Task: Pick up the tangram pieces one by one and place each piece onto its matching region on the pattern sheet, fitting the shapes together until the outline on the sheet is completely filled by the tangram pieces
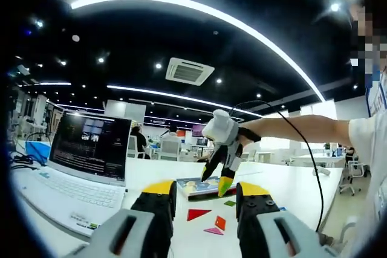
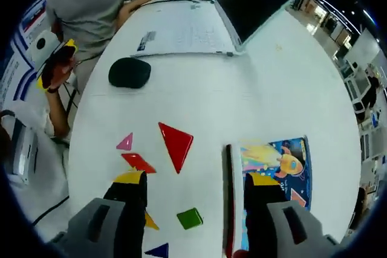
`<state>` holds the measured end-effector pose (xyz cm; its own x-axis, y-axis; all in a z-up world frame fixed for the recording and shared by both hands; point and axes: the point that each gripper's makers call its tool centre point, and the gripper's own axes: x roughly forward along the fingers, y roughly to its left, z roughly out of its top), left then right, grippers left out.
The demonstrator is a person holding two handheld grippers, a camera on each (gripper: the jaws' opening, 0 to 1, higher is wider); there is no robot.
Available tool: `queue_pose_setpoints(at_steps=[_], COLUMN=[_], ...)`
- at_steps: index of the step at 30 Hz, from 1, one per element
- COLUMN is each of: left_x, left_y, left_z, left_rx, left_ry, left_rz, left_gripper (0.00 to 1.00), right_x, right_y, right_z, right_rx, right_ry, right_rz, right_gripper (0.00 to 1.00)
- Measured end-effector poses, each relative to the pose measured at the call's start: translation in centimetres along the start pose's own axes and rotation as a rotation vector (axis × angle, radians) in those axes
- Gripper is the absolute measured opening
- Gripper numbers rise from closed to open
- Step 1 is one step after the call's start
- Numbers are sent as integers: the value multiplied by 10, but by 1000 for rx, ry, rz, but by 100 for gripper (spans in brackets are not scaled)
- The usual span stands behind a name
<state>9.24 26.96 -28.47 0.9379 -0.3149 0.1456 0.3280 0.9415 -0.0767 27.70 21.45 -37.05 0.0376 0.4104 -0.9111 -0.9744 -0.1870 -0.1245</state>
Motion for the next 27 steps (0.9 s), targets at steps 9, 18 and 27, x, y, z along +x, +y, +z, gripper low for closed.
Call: queue_pose_setpoints(at_steps=[9, 18, 27], left_x=[-2, -5, -8], left_y=[2, 7, 12], left_z=[0, 0, -3], left_rx=[-8, -15, -26], left_ry=[-4, -4, -5], left_rz=[3, 9, 22], left_gripper=[41, 41, 41], right_x=[27, 51, 56], right_y=[28, 32, 35], right_z=[-4, -1, 3], right_rx=[-196, -224, -278], right_ry=[143, 189, 222], right_rz=[74, 71, 128], right_gripper=[49, 45, 42])
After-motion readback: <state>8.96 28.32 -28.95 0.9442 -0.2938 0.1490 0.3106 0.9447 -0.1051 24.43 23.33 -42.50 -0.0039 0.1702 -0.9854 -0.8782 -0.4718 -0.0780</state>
